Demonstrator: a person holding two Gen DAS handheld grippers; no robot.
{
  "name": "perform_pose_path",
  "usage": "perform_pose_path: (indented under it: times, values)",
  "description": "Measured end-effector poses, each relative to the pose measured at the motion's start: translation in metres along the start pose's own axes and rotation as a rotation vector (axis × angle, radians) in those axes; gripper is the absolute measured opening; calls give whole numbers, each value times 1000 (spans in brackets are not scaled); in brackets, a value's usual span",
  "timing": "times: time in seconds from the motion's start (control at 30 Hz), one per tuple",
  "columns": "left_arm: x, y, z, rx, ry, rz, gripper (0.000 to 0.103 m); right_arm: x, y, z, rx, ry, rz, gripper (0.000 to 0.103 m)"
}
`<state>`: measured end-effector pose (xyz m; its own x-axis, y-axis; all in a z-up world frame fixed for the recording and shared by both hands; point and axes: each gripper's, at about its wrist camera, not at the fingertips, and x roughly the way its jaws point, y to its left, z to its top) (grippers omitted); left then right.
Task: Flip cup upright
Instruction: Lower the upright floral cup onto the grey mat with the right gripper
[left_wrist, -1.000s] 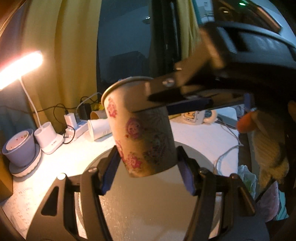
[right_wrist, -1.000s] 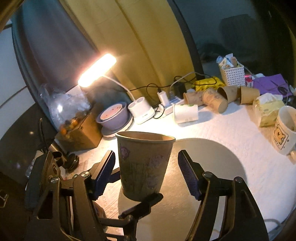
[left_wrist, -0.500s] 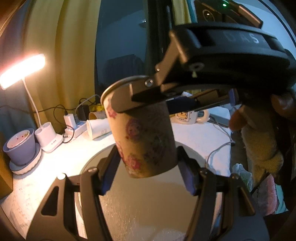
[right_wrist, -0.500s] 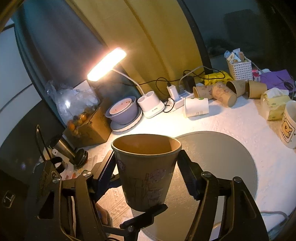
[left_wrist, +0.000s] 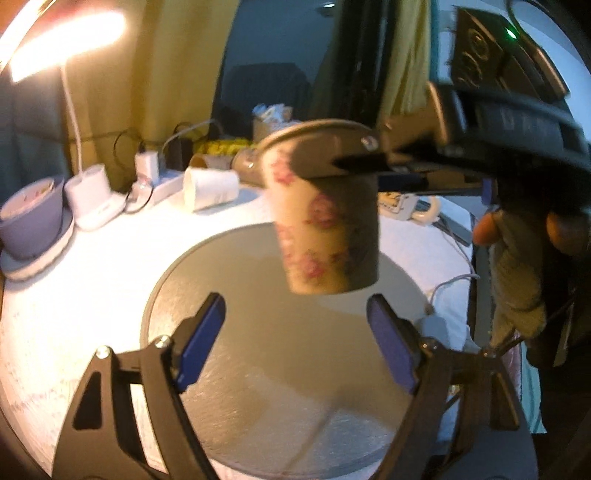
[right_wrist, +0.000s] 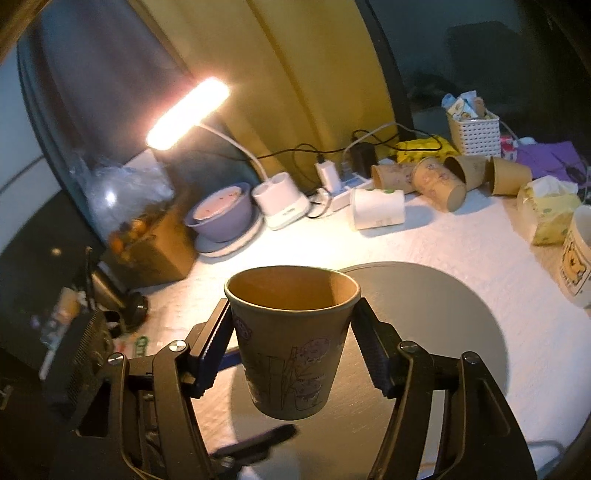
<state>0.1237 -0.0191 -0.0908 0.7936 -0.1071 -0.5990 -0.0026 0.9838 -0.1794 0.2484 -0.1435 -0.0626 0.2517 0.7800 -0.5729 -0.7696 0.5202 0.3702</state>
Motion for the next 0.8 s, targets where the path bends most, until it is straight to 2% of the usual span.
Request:
perform_pose_path:
  times: [0.23, 0.5, 0.8]
  values:
    - [17, 45, 1, -146, 68, 24, 80, 32, -17, -2, -34, 14, -119, 68]
    - [28, 76, 4, -257, 95, 50, 80, 61, -32, -11, -102, 18, -229, 68]
    - [33, 84, 2, -293, 105, 70, 80, 60, -32, -25, -144, -11, -266, 68]
